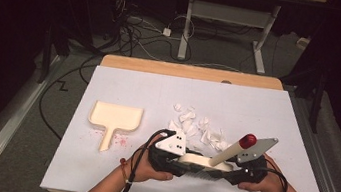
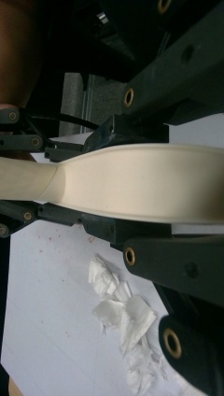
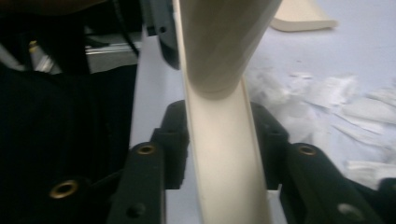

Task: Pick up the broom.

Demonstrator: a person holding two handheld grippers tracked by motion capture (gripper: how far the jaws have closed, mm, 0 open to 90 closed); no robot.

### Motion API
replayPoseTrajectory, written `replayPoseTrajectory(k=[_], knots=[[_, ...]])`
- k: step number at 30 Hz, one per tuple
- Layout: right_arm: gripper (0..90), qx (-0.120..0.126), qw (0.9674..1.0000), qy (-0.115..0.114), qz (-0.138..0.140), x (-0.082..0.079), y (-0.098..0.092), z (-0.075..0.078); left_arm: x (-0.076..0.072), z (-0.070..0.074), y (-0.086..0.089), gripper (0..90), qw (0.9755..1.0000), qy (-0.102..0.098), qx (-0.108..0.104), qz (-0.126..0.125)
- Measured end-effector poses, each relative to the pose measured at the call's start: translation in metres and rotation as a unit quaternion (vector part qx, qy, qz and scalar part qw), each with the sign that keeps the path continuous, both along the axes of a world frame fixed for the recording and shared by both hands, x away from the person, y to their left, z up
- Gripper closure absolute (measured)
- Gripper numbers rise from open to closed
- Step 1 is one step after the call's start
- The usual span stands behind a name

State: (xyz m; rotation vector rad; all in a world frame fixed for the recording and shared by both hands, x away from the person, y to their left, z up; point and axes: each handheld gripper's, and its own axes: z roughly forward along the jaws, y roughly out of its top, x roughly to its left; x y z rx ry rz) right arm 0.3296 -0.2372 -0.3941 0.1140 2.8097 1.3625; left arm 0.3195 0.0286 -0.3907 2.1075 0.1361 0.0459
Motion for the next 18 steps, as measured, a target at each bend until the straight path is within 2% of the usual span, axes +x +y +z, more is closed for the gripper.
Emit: replayPoseTrajectory(k=[1, 3, 4, 5, 7, 8, 9, 10, 11, 12, 13, 14, 15, 16, 18], knots=[[67.6, 0.004, 0.9999, -0.014, 0.002, 0.000, 0.002, 0.000, 0.000, 0.000, 0.001, 56.8, 1.0000, -0.001, 0.000, 0.004], [67.9, -0.003, 0.9998, -0.018, -0.009, -0.002, 0.003, 0.004, -0.001, 0.002, 0.002, 53.1, 0.9998, -0.013, 0.005, 0.012], [67.9, -0.003, 0.9996, -0.024, -0.016, -0.002, 0.003, 0.006, -0.003, 0.006, 0.004, 50.9, 0.9990, -0.028, 0.004, 0.035], [67.9, -0.005, 0.9993, -0.030, -0.024, -0.003, 0.002, 0.008, -0.003, 0.006, 0.004, 47.8, 0.9990, -0.028, 0.004, 0.035], [67.9, -0.003, 0.9986, -0.041, -0.034, -0.004, -0.001, 0.011, -0.003, 0.009, 0.009, 39.6, 0.9971, -0.039, 0.000, 0.065], [67.9, -0.005, 0.9978, -0.047, -0.046, -0.003, -0.003, 0.013, -0.003, 0.012, 0.013, 37.5, 0.9928, -0.063, 0.014, 0.101], [68.0, -0.008, 0.9972, -0.052, -0.053, -0.002, -0.005, 0.015, -0.003, 0.012, 0.013, 33.9, 0.9928, -0.063, 0.014, 0.101], [67.9, -0.013, 0.9961, -0.059, -0.064, -0.002, -0.007, 0.015, -0.004, 0.013, 0.015, 30.2, 0.9906, -0.071, 0.017, 0.116], [67.9, -0.013, 0.9961, -0.059, -0.064, -0.002, -0.007, 0.015, -0.004, 0.013, 0.018, 30.2, 0.9883, -0.079, 0.015, 0.130], [67.9, -0.016, 0.9947, -0.061, -0.081, -0.001, -0.011, 0.016, -0.004, 0.013, 0.021, 28.5, 0.9859, -0.085, 0.016, 0.143], [67.9, -0.018, 0.9939, -0.067, -0.086, -0.001, -0.013, 0.017, -0.003, 0.013, 0.023, 26.9, 0.9834, -0.091, 0.018, 0.156], [67.9, -0.021, 0.9925, -0.072, -0.096, -0.001, -0.014, 0.018, -0.003, 0.013, 0.026, 26.1, 0.9808, -0.094, 0.017, 0.170], [67.9, -0.021, 0.9925, -0.072, -0.096, -0.001, -0.014, 0.018, -0.003, 0.011, 0.030, 26.1, 0.9787, -0.096, 0.014, 0.181], [67.9, -0.018, 0.9900, -0.086, -0.110, 0.001, -0.017, 0.020, -0.004, 0.008, 0.034, 26.0, 0.9754, -0.103, 0.023, 0.194], [67.9, -0.017, 0.9893, -0.084, -0.118, 0.000, -0.018, 0.020, -0.005, 0.004, 0.042, 25.4, 0.9709, -0.111, 0.034, 0.209]])
